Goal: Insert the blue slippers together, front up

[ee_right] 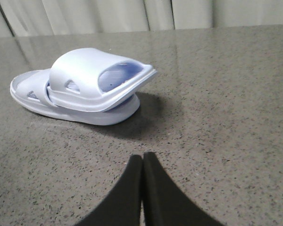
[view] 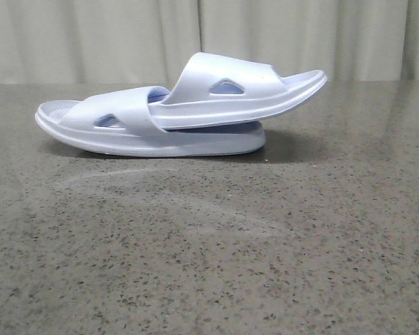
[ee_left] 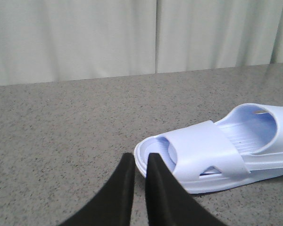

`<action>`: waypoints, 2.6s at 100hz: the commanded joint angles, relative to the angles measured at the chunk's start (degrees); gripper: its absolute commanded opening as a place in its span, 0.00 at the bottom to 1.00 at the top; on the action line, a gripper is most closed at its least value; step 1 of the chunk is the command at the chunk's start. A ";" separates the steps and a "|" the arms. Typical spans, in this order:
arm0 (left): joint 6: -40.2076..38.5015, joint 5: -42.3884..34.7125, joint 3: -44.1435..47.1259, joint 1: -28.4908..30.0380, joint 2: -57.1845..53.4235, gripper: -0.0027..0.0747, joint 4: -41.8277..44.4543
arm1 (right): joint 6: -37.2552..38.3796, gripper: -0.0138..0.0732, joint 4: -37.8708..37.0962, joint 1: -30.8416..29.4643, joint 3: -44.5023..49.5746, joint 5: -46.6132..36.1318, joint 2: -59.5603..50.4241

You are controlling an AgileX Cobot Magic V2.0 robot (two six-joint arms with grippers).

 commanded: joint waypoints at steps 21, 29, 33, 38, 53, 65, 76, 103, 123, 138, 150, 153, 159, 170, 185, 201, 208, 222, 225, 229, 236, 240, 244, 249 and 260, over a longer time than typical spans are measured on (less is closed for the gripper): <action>0.05 -1.59 2.59 -0.61 -10.56 0.05 -2.24 | -0.51 0.06 6.80 0.01 -0.49 -3.58 -2.38; 0.05 -1.42 2.59 -0.61 -10.56 0.05 -2.70 | -0.51 0.06 10.85 0.01 -0.49 -2.80 -2.38; 0.05 -1.22 2.59 -0.61 -10.56 0.05 -3.00 | -0.51 0.06 11.96 0.01 -0.49 -2.45 -2.38; 0.05 -1.22 2.59 -0.61 -10.56 0.05 -2.99 | -0.51 0.06 12.21 0.01 -0.49 -2.19 -2.38; 0.05 -1.22 2.59 -0.61 -10.56 0.05 -2.99 | -0.51 0.06 12.21 0.01 -0.49 -2.19 -2.38; 0.05 -1.22 2.59 -0.61 -10.56 0.05 -2.99 | -0.51 0.06 12.21 0.01 -0.49 -2.19 -2.38; 0.05 -1.22 2.59 -0.61 -10.56 0.05 -2.99 | -0.51 0.06 12.21 0.01 -0.49 -2.19 -2.38; 0.05 -1.22 2.59 -0.61 -10.56 0.05 -2.99 | -0.51 0.06 12.21 0.01 -0.49 -2.19 -2.38; -1.90 -1.22 3.59 -0.61 -10.56 0.05 0.00 | -0.51 0.06 12.21 0.01 -0.49 -2.19 -2.38; -35.30 -8.31 6.93 0.42 -10.66 0.05 29.63 | -0.51 0.06 12.21 0.01 -0.49 -2.19 -2.38; -63.98 -12.03 11.18 3.14 -10.93 0.05 60.26 | -0.51 0.06 12.21 0.01 -0.49 -2.19 -2.38; -68.96 -11.80 11.98 4.05 -11.27 0.05 65.97 | -0.51 0.06 12.21 0.01 -0.49 -2.19 -2.38; -76.94 -11.26 13.65 6.10 -12.80 0.05 74.76 | -0.51 0.06 12.21 0.01 -0.49 -2.19 -2.38; -78.22 -10.10 15.60 11.08 -16.40 0.05 76.06 | -0.51 0.06 12.21 0.01 -0.49 -2.19 -2.38; -78.42 -9.87 19.25 17.63 -21.12 0.05 77.21 | -0.51 0.06 12.21 0.01 -0.49 -2.19 -2.47; -78.42 -6.08 22.00 21.32 -24.85 0.05 77.30 | -0.51 0.06 12.21 0.01 -0.49 -2.19 -2.47; -78.42 -4.48 22.00 22.72 -26.03 0.05 77.30 | -0.51 0.06 12.21 0.01 -0.49 -2.19 -2.47; -78.42 -0.33 22.12 24.95 -30.08 0.05 77.30 | -0.51 0.06 12.21 0.01 -0.49 -2.19 -2.47; -78.42 1.16 22.12 25.08 -31.29 0.05 77.30 | -0.51 0.06 12.21 0.01 -0.49 -2.19 -2.47; -78.42 2.88 22.12 25.21 -33.38 0.05 77.30 | -0.51 0.06 12.21 0.01 -0.49 -2.19 -2.47; -78.42 4.80 22.12 25.21 -34.75 0.05 77.30 | -0.51 0.06 12.21 0.01 -0.49 -2.19 -2.47; -78.42 4.91 22.12 25.34 -34.29 0.05 77.45 | -0.51 0.06 12.21 0.01 -0.49 -2.04 -2.47; -78.42 4.91 22.12 25.43 -34.29 0.05 77.74 | -0.51 0.06 12.21 0.01 -0.49 -2.04 -2.47; -78.42 4.91 22.12 25.43 -34.29 0.05 78.13 | -0.51 0.06 12.21 0.01 -0.49 -2.04 -2.47; -78.42 4.91 22.02 25.43 -34.29 0.05 78.13 | -0.51 0.06 12.21 0.01 -0.49 -2.04 -2.47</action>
